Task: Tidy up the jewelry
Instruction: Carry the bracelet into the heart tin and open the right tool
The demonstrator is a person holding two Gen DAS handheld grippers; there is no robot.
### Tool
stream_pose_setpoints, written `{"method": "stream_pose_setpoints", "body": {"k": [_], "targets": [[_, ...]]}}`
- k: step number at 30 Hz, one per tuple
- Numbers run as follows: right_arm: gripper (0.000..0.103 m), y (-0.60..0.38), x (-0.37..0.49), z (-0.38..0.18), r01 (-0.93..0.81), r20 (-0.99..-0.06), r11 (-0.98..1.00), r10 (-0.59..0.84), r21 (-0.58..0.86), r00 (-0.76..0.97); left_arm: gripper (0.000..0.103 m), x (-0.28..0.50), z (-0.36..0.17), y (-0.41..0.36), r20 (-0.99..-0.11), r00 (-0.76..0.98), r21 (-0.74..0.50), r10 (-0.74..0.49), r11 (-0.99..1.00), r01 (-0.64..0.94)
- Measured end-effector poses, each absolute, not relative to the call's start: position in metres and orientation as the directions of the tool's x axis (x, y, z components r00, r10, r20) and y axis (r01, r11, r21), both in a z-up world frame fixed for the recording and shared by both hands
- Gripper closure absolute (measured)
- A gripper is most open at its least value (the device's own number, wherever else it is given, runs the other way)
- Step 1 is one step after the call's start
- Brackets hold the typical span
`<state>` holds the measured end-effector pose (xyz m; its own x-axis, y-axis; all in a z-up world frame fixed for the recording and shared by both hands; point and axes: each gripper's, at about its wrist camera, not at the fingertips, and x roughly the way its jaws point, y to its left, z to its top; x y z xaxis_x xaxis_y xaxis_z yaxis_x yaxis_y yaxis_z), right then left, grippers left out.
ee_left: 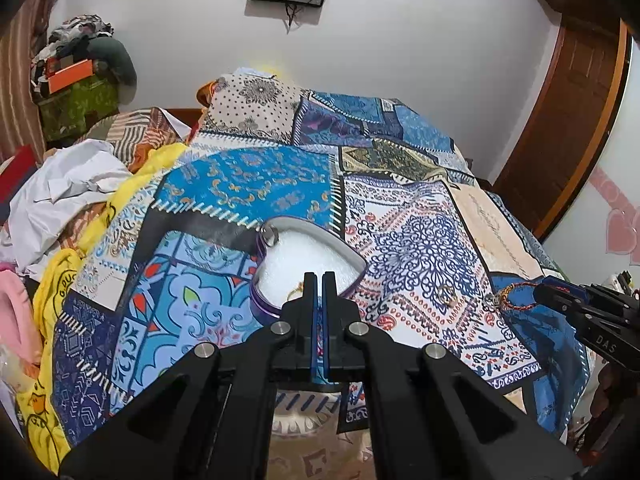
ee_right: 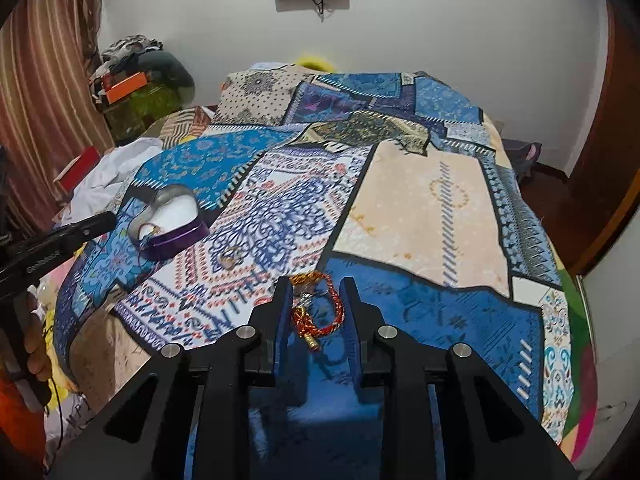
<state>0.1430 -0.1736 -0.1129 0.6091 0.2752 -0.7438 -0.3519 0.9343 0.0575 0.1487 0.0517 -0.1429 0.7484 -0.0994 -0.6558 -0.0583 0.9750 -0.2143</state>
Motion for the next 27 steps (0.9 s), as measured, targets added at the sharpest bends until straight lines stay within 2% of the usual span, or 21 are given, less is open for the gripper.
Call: {"method": "stream_pose_setpoints", "body": {"k": [3,5,7,23,27], "targets": [[0.081,-0.177,0.146,-0.116,-0.342,-0.744,0.938,0.272,0.062,0.611,0.103,0.149,-0.142,0.054,-0.652,0.752,-0.213,-0.096,0.975,-0.06],[0.09,-0.179,0.147,-0.119,-0.337,-0.748,0.939,0.273,0.07,0.605,0.103,0.15,-0.142,0.054,-0.653,0.751,-0.216,-0.097,0.975,-0.061],[0.094,-0.179,0.147,-0.122,-0.333,-0.75,0.94,0.271,0.072,0.603,0.103,0.151,-0.143,0.053,-0.654,0.75,-0.216,-0.098,0.975,-0.061],[0.095,-0.151,0.154,-0.076,-0.406,-0.63,0.91,0.364,0.083,0.686,0.103,0.155,-0.118,0.062,-0.605,0.791,-0.195,-0.086,0.98,-0.043],[0.095,-0.131,0.156,-0.07,-0.445,-0.61,0.891,0.401,0.088,0.684,0.102,0.155,-0.122,0.066,-0.634,0.763,-0.217,-0.127,0.976,-0.017]]}}
